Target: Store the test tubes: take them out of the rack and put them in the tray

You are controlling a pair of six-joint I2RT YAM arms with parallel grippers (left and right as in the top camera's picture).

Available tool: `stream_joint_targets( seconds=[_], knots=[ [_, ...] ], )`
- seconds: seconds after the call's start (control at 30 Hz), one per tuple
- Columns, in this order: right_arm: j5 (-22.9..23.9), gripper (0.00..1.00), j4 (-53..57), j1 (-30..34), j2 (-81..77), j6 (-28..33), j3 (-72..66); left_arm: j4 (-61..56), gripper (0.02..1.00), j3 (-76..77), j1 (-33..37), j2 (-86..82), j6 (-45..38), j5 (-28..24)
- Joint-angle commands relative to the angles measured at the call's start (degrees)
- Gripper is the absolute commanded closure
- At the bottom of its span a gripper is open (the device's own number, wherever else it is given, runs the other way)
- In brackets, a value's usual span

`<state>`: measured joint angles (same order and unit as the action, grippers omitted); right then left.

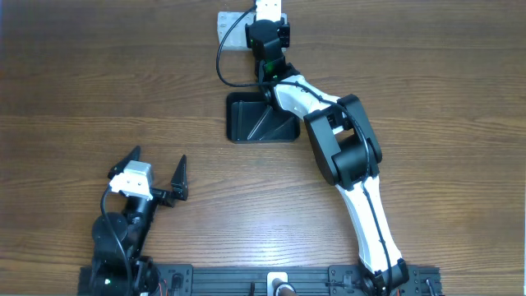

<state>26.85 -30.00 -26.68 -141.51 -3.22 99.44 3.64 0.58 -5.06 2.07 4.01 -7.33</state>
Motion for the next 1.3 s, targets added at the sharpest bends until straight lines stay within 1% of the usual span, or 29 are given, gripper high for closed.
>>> stream_joint_targets(
  seconds=[0.03,0.5,0.77,1.3],
  knots=[
    [-0.46,0.838,-0.02,-0.42,-0.90,-0.59,1.46,0.09,0.018,-0.26,0.35,-0.57,-1.03,-0.76],
    [-0.44,0.890,0.04,-0.44,-0.48,-0.57,1.81,0.09,0.020,-0.24,0.35,-0.57,-1.03,-0.76],
    [-0.42,0.917,0.85,-0.68,2.32,-0.31,1.81,0.09,0.020,-0.26,0.35,-0.57,-1.03,-0.76],
    [-0.48,0.923,5.49,-1.42,9.49,0.13,1.84,0.09,0.020,-0.26,0.35,-0.57,-1.03,-0.76]
  ],
)
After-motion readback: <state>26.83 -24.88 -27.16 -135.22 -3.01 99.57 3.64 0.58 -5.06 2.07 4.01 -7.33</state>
